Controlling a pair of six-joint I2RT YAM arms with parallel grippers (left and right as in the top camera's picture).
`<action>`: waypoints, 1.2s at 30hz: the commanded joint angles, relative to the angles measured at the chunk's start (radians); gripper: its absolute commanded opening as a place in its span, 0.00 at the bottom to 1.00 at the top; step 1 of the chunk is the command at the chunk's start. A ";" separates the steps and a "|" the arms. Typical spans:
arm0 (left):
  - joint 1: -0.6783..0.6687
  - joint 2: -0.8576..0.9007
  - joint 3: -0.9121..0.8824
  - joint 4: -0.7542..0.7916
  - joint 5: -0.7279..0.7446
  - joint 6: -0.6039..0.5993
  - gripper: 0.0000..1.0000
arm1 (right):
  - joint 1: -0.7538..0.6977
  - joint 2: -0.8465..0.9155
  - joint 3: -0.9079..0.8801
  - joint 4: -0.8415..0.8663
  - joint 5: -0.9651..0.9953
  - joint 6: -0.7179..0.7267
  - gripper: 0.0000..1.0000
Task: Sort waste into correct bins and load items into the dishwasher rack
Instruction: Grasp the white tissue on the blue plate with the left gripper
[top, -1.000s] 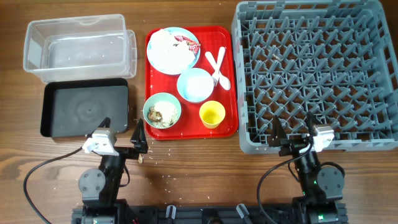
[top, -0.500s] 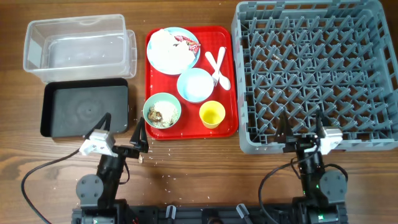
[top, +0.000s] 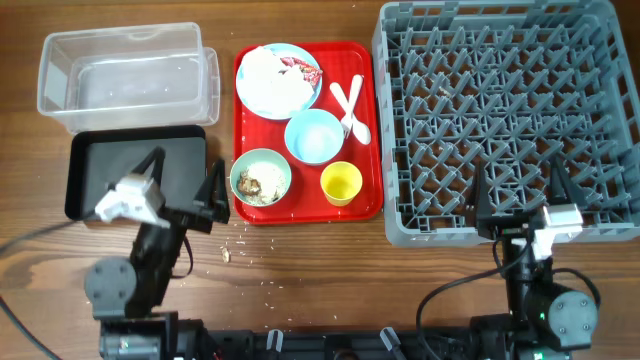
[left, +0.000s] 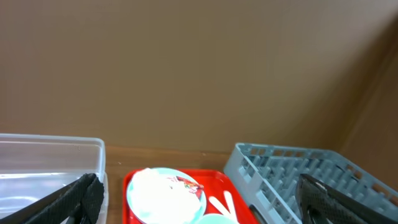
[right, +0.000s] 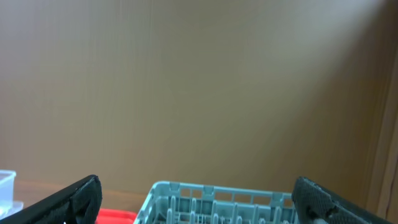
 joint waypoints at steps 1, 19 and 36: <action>0.008 0.180 0.171 -0.038 0.093 -0.008 1.00 | 0.005 0.089 0.089 -0.016 -0.029 -0.019 1.00; -0.160 1.381 1.569 -1.099 -0.017 0.071 1.00 | 0.005 0.758 0.847 -0.723 -0.116 -0.021 1.00; -0.192 1.761 1.843 -1.222 -0.172 -0.107 1.00 | 0.005 0.978 0.904 -0.923 -0.142 0.112 1.00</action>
